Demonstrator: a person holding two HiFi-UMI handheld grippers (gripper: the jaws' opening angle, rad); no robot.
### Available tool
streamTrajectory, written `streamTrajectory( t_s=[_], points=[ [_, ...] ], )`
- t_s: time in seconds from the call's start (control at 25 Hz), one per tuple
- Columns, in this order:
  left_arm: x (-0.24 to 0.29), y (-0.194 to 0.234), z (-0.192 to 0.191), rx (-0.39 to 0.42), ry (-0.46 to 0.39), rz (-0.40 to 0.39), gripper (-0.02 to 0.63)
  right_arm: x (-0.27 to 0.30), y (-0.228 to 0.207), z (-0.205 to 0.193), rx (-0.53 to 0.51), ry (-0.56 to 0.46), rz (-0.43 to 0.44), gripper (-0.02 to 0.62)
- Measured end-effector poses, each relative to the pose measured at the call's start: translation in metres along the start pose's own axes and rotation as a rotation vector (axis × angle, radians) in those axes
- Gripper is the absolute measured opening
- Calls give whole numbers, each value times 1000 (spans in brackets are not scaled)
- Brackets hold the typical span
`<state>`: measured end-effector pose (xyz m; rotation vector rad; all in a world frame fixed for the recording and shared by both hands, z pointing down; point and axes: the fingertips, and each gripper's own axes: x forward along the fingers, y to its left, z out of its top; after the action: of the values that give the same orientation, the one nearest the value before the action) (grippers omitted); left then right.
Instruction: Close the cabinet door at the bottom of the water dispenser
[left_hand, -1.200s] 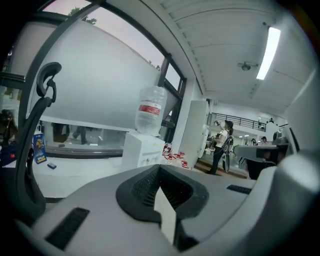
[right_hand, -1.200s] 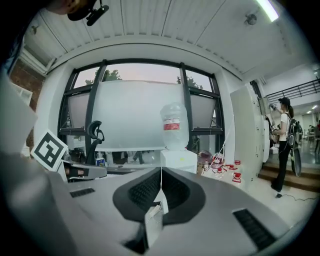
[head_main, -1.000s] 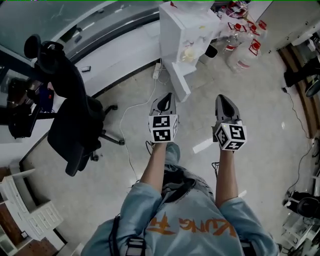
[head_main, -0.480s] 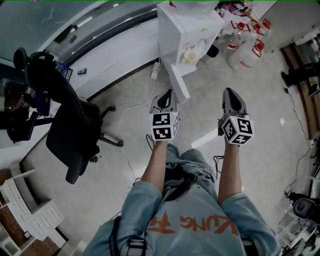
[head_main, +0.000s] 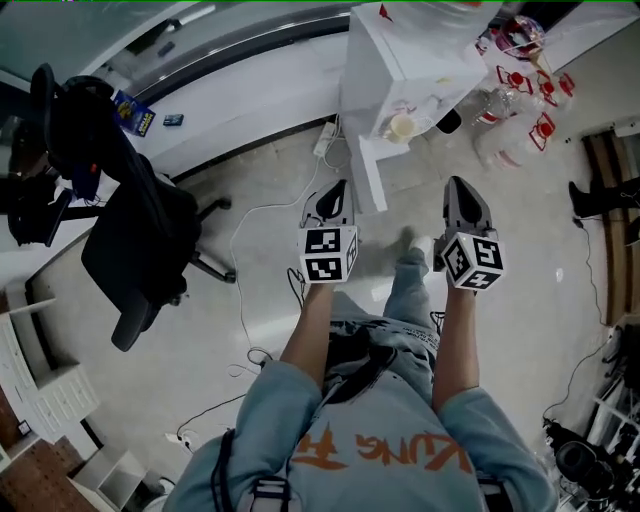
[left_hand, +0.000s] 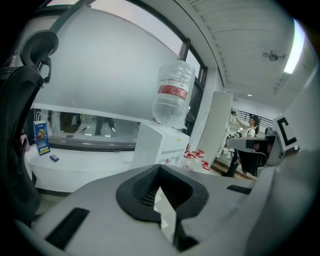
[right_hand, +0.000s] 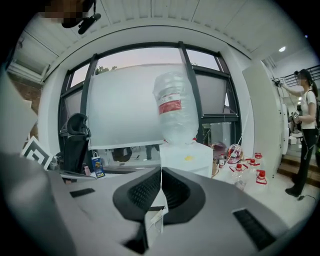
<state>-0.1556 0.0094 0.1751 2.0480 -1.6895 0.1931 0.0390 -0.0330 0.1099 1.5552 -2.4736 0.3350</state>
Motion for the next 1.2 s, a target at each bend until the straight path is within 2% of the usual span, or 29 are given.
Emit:
streamTrajectory(
  t_s=[0.16,0.28,0.32,0.44,0.6,0.8,1.2],
  points=[
    [30,10,-23,-51,35,100,8,35,-17,-13,-42,22,74,29],
    [56,-3,-25,7,67,149,8,58,-47,-18,-187,65,64,29],
    [64,-11,-25,23,77,159,8,65,-57,-22,-207,80,72,29],
    [90,-33,-33,16,107,167,8,85,-84,-37,-169,110,115,29],
    [108,-39,-56,-6,159,185,8,104,-90,-63,-158,159,186,29],
    [125,-30,-90,-16,198,193,8,114,-87,-106,-149,189,240,29],
    [147,-13,-169,-63,259,196,8,104,-61,-216,-130,334,321,29]
  ],
)
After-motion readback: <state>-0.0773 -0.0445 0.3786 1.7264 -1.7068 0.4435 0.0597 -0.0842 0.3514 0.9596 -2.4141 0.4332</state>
